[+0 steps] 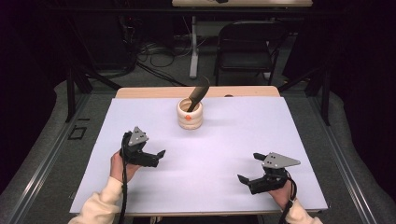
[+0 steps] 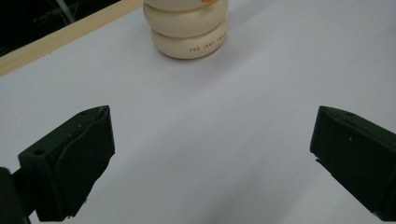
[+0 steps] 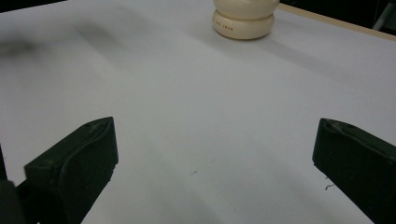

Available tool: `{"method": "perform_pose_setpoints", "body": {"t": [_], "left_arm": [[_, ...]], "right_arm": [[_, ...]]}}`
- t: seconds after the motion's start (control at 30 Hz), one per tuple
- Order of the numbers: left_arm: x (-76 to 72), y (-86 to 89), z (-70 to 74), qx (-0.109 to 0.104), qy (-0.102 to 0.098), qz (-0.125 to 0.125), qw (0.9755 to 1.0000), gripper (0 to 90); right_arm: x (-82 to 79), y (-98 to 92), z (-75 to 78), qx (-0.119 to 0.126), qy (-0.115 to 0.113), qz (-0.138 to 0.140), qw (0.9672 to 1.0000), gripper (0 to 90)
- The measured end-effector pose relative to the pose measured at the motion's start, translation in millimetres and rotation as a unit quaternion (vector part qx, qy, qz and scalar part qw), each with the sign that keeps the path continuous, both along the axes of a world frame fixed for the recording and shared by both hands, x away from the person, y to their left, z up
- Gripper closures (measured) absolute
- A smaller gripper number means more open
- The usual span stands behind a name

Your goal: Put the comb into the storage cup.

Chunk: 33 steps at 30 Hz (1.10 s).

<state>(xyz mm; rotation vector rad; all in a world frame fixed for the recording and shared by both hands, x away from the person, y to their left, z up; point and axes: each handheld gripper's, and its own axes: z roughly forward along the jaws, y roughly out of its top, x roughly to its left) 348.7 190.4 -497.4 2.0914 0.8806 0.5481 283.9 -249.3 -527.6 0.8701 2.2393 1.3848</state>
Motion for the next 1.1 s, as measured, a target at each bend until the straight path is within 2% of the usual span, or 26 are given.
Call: {"method": "perform_pose_setpoints", "body": {"t": [0.33, 1.1], "left_arm": [[-14.3, 4.6, -2.4, -0.002, -0.001, -0.003, 1.0000, 0.0], [-47.5, 20.1, -6.8, -0.012, -0.011, 0.005, 0.9999, 0.0]], "right_arm": [[0.0, 0.5, -0.1, -0.001, 0.002, -0.001, 1.0000, 0.0], [0.5, 0.9, -0.7, -0.004, 0.002, -0.002, 1.0000, 0.0]]}}
